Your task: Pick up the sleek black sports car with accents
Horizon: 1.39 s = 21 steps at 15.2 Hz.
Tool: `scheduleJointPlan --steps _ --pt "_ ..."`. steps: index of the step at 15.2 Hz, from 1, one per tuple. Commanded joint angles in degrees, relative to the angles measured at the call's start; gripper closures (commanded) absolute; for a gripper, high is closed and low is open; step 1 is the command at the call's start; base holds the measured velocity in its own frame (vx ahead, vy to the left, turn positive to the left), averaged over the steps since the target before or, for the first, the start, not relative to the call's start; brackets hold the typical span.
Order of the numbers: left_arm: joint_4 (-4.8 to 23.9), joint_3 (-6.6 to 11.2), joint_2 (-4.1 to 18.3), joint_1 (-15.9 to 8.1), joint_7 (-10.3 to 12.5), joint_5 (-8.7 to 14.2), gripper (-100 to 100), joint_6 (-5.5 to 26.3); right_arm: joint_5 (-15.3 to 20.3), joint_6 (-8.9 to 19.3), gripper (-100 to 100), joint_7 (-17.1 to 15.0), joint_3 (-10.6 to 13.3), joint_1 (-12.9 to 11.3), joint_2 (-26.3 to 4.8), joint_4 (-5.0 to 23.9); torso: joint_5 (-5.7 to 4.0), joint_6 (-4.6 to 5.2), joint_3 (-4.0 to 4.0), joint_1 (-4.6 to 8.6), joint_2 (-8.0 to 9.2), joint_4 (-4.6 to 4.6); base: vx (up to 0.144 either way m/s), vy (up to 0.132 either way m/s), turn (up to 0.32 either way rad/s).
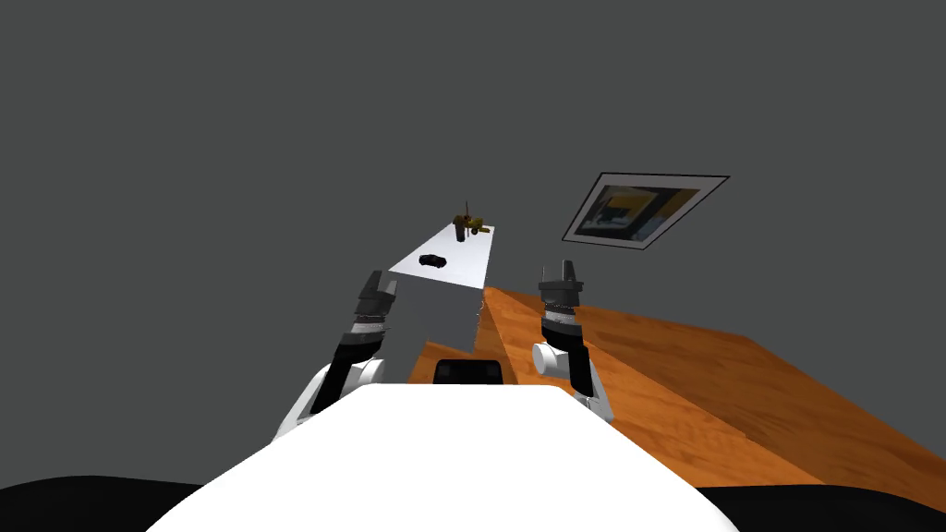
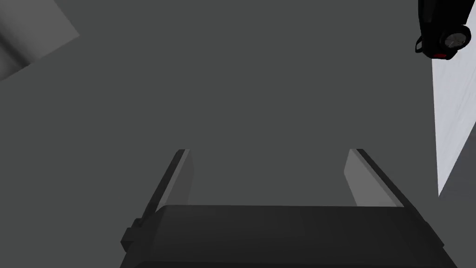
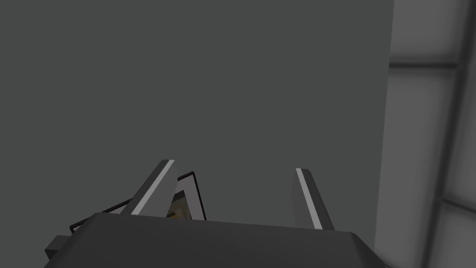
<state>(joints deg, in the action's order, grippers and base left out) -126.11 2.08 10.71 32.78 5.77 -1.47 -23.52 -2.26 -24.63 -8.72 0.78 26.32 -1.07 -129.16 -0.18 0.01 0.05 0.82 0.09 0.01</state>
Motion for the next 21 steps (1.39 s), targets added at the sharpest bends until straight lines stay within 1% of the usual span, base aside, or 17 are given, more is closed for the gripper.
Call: scheduleJointPlan --steps 1,3,5,6,7,8,9,10,11,13,14,15,16,18,19,20,21 --pt "0.56 0.69 1.29 1.69 1.5 -0.17 -100 0.22 0.0 0.0 0 0.0 0.0 0.0 0.0 0.0 0.0 0.0 0.0 0.0 0.0 0.0 -0.026 -0.167 -0.03" --pt "3.44 3.16 4.62 4.78 4.74 -0.39 -100 0.68 0.0 0.0 0 0.0 0.0 0.0 0.0 0.0 0.01 -0.01 0.02 -0.06 0.02 0.01 0.003 -0.207 -0.056" --pt "5.03 4.52 6.33 6.74 7.05 -0.51 -100 0.92 0.0 0.0 0 0.0 0.0 0.0 0.0 0.0 -0.03 -0.01 -0.03 0.16 -0.06 -0.01 0.001 -0.255 -0.037" --pt "5.03 4.52 6.33 6.74 7.32 -0.51 -100 0.92 0.0 0.0 0 0.0 0.01 0.0 0.01 0.0 -0.04 0.0 -0.02 0.24 -0.04 -0.01 0.003 -0.233 -0.021" --pt "6.71 5.96 8.06 8.71 9.37 -0.65 -100 1.17 0.0 0.0 0 0.0 0.0 0.0 0.0 0.0 -0.05 -0.01 -0.02 0.21 -0.05 -0.01 0.002 -0.215 -0.045" --pt "6.71 5.96 8.06 8.71 9.54 -0.65 -100 1.17 0.0 0.0 0 0.0 0.0 0.0 0.0 0.0 -0.04 -0.01 -0.02 0.15 -0.04 -0.01 -0.002 -0.193 -0.037" --pt "8.46 7.46 9.83 10.8 11.82 -0.79 -100 1.42 0.0 0.0 0 0.0 0.0 0.0 0.0 0.0 -0.02 -0.01 -0.01 0.08 -0.03 0.0 0.02 -0.207 -0.057" --pt "8.46 7.46 9.83 10.8 11.87 -0.79 -100 1.42 0.0 0.0 0 0.0 0.0 0.0 0.0 0.0 -0.01 0.0 -0.04 0.08 -0.08 -0.01 0.033 -0.185 -0.033" --pt "10.27 9.01 11.62 12.69 13.8 -0.94 -100 1.67 0.0 0.0 0 0.0 0.0 0.01 0.0 0.0 -0.01 0.0 -0.06 0.02 -0.12 -0.02 0.02 -0.184 -0.051" --pt "10.27 9.01 11.62 13.01 14.3 -0.94 -100 1.67 0.0 0.0 0 0.0 0.0 0.01 0.0 0.0 0.01 -0.01 -0.06 -0.05 -0.11 -0.02 0.021 -0.145 -0.018" --pt "12.13 10.62 13.43 15.29 16.28 -1.1 -100 1.92 0.0 0.0 0 0.0 -0.01 0.01 -0.01 0.0 0.03 -0.01 -0.06 -0.19 -0.12 -0.02 0.044 -0.145 -0.046" --pt "12.13 10.62 13.43 15.33 16.83 -1.1 -100 1.92 0.0 0.0 0 0.0 -0.01 0.01 -0.01 0.0 0.04 -0.01 -0.09 -0.19 -0.16 -0.03 0.054 -0.161 -0.038" --pt "14.04 12.26 15.27 17.06 18.32 -1.26 -100 2.16 0.0 0.0 0 0.0 -0.01 0.01 -0.01 0.0 0.03 0.0 -0.11 -0.17 -0.21 -0.04 0.057 -0.184 -0.055" --pt "14.04 12.26 15.27 17.77 19.45 -1.26 -100 2.16 0.0 0.0 0 0.0 0.0 0.01 0.0 0.0 0.01 0.0 -0.14 -0.06 -0.24 -0.05 0.046 -0.158 -0.02" --pt "15.97 13.93 17.12 19.8 21.49 -1.43 -100 2.39 0.0 0.0 0 0.0 -0.01 0.01 -0.01 0.0 0.03 -0.01 -0.12 -0.17 -0.22 -0.04 0.05 -0.133 -0.04" --pt "15.97 13.93 17.12 20.3 22.13 -1.43 -100 2.39 0.0 0.0 0 0.0 -0.01 0.01 -0.01 0.0 0.04 0.0 -0.13 -0.21 -0.23 -0.04 0.062 -0.14 -0.047" --pt "17.84 15.62 19.0 21.74 23.48 -1.6 -100 2.62 0.0 0.0 0 0.0 -0.01 0.01 -0.01 0.0 0.03 0.0 -0.14 -0.22 -0.25 -0.05 0.097 -0.172 -0.06"
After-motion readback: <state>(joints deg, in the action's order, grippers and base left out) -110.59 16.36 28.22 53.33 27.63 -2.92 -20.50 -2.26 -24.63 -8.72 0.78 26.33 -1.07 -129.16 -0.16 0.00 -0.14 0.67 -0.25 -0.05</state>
